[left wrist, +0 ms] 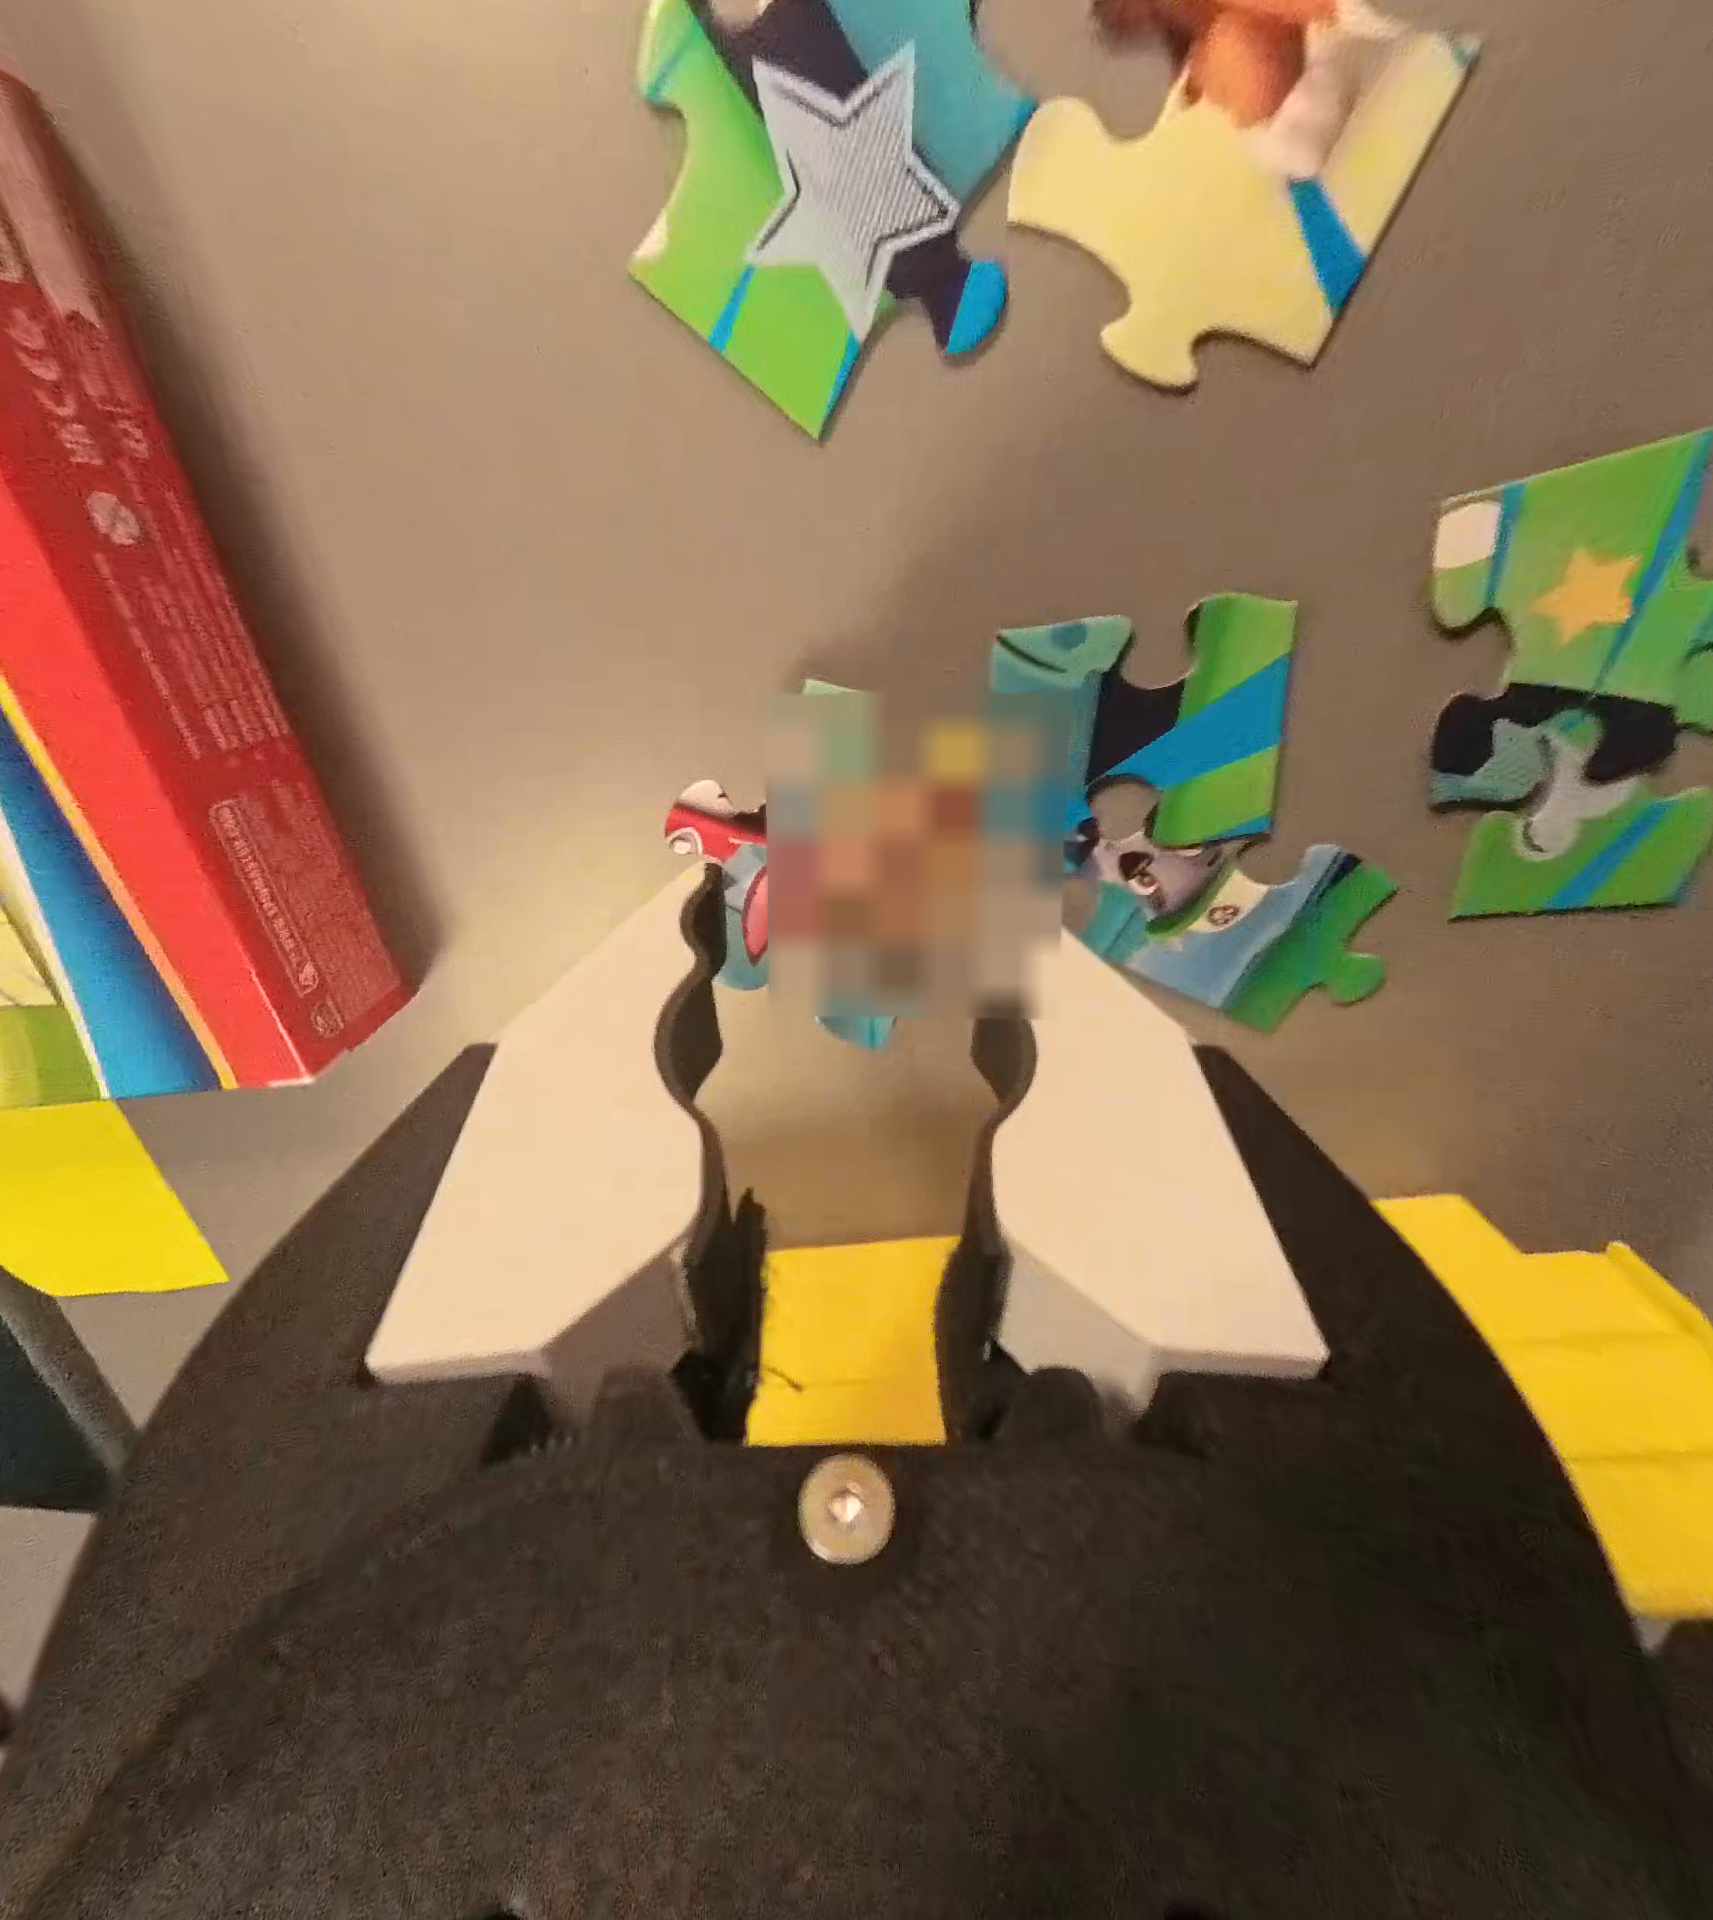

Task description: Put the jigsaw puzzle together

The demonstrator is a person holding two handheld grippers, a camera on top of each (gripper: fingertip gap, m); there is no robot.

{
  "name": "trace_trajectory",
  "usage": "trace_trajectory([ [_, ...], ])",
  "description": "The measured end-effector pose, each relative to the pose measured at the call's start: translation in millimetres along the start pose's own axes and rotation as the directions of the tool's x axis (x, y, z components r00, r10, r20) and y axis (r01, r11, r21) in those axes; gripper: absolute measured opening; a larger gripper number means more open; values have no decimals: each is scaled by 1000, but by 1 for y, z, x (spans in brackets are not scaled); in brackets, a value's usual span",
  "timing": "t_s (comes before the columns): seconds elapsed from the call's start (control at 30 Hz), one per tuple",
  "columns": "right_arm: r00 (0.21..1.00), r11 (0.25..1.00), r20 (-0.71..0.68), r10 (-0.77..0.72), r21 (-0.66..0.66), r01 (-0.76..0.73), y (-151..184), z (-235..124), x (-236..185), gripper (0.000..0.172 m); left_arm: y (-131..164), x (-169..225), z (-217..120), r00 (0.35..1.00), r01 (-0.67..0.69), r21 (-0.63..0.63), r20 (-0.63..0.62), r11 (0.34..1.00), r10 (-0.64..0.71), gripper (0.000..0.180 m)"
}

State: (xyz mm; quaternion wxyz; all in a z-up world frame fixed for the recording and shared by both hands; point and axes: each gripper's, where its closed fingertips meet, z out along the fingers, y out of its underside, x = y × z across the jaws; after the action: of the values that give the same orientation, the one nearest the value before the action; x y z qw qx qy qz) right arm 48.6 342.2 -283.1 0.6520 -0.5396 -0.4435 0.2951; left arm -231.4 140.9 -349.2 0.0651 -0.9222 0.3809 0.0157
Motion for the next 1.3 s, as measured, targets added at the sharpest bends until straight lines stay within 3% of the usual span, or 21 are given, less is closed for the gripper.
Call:
trace_trajectory([
  [0.23, 997, 1000, 70, -16, 10, 15, -2, 5, -15, 9, 20, -5, 16, 997, -24, -153, -76, 988, 13, 46],
  [0.4, 996, 1000, 89, -7, 19, 6, -4, 4, -17, 10, 25, -5, 19, 997, 43, -187, -62, 981, -56, 77],
  [0.47, 996, 1000, 89, 3, 25, -5, -5, 4, -16, 10, 21, -7, 6, 999, 45, -153, 9, 987, -44, 75],
  [0.57, 996, 999, 83, 27, 28, -29, -5, 3, -13, 10, 12, -9, -42, 960, 1, -88, 277, 996, 23, 76],
  [0.63, 996, 999, 74, 43, 30, -45, -5, 4, -10, 10, -2, 2, -81, 894, 20, 22, 448, 1000, -28, 76],
  [0.7, 996, 998, 71, 57, 29, -60, -5, 5, -9, 11, -19, 25, -110, 843, 59, 183, 518, 981, -147, 76],
  [0.8, 996, 998, 76, 50, 19, -52, -4, 9, -12, 11, -49, 64, -128, 800, 99, 485, 480, 869, -360, 66],
  [0.93, 998, 1000, 59, -7, 4, 7, -2, 10, -14, 11, -67, 77, -123, 694, 103, 815, 352, 571, -628, 55],
  [1.0, 998, 1000, 68, -19, -4, 20, -1, 11, -16, 11, -68, 78, -119, 647, 107, 913, 237, 394, -724, 51],
  [1.07, 996, 999, 78, -35, -5, 36, 0, 12, -18, 11, -64, 77, -115, 610, 72, 954, 188, 290, -770, 47],
  [1.2, 994, 998, 92, -55, -3, 55, 0, 12, -22, 11, -46, 76, -97, 536, 53, 934, 271, 352, -799, 42],
  [1.3, 993, 999, 102, -54, 6, 54, -2, 11, -24, 11, -37, 86, -102, 501, 25, 931, 304, 365, -810, 40],
])
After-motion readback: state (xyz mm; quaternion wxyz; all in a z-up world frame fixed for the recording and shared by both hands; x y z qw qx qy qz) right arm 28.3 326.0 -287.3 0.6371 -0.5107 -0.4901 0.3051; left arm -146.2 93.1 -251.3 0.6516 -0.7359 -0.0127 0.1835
